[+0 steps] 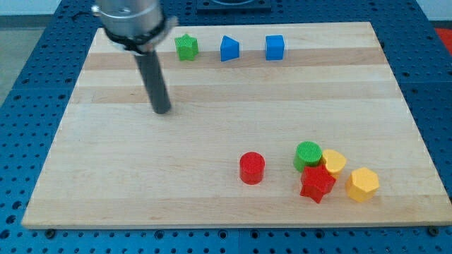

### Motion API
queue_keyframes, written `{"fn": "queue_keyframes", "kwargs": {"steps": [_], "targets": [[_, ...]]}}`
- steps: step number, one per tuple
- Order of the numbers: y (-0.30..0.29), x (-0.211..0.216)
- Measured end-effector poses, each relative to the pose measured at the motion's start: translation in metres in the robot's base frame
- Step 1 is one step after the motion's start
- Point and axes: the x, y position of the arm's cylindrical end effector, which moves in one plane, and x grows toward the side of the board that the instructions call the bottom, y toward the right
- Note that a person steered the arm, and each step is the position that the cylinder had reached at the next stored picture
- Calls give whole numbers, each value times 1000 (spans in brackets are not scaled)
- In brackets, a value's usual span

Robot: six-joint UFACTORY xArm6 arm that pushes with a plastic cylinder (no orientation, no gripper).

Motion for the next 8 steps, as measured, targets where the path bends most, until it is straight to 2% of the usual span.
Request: {"fn": "queue_keyframes", "kwargs": {"steps": [1,3,5,6,7,8], "targets": [[53,27],[129,32],[125,32],[105,52],[113,69],[111,67]]}}
